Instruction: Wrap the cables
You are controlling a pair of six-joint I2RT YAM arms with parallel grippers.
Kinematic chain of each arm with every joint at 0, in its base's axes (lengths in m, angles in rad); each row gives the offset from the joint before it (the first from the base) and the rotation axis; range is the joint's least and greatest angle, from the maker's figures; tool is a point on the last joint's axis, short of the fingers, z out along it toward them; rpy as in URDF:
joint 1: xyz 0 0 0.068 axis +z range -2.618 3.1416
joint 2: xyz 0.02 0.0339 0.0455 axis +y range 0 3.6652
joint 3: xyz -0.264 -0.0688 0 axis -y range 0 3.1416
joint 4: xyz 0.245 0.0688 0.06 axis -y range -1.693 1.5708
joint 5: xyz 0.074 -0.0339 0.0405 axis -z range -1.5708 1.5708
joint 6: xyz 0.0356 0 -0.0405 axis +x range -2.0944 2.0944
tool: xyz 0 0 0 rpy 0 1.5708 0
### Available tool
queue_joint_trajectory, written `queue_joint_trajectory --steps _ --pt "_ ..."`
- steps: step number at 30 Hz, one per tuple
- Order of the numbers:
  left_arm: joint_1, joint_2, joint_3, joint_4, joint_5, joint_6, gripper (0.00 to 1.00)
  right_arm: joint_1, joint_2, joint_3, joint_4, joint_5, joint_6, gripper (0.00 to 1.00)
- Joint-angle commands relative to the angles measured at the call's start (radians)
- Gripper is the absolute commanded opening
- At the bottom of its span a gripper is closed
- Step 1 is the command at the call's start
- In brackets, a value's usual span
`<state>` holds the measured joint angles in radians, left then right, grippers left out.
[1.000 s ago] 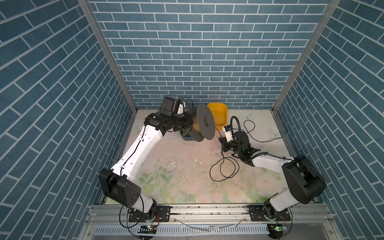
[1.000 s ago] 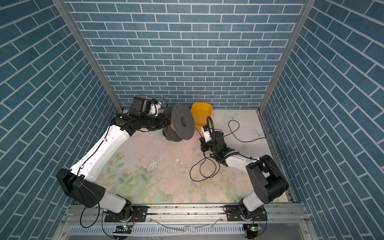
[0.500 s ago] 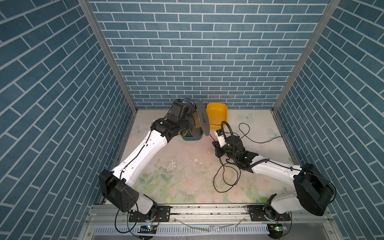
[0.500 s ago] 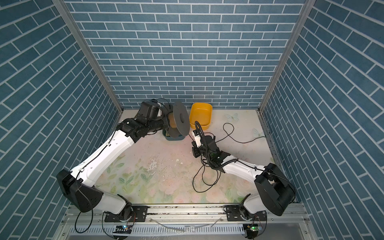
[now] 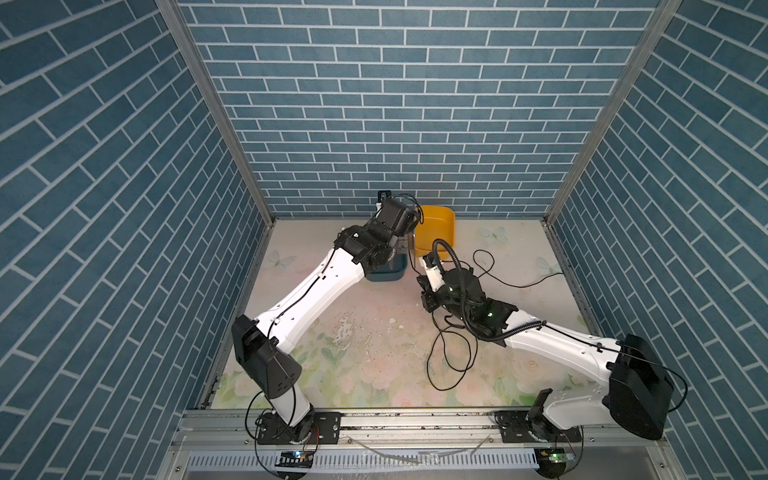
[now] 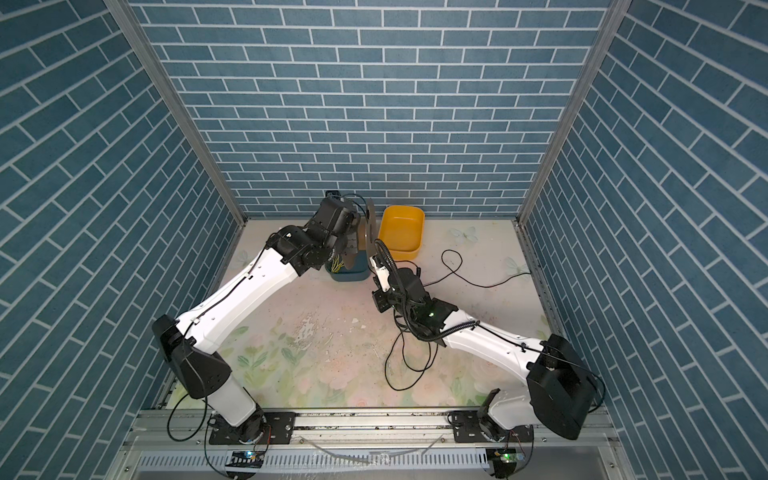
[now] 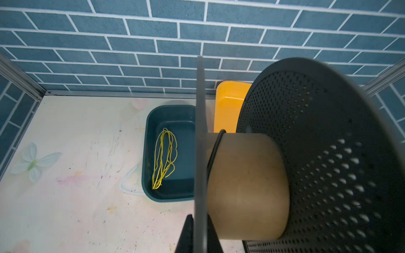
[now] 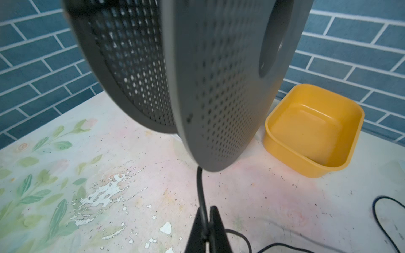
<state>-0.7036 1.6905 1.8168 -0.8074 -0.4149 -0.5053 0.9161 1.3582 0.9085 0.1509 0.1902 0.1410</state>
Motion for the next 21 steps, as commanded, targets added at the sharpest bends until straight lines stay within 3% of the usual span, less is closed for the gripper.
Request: queue_joint_trajectory --steps 1,12,21 --pt "0.0 0.016 0.069 -0.057 -0.132 0.07 0.0 0.006 -0.058 0.081 -0.03 0.093 -0.018 0.0" --pt "-0.037 0.17 0.283 -0.285 -0.13 0.135 0.0 0.005 -0.054 0.197 -0.069 0.237 -0.011 0.0" --pt "-0.061 0.227 0.378 -0.375 -0.069 0.139 0.0 0.005 -0.02 0.205 0.007 0.301 -0.011 0.0"
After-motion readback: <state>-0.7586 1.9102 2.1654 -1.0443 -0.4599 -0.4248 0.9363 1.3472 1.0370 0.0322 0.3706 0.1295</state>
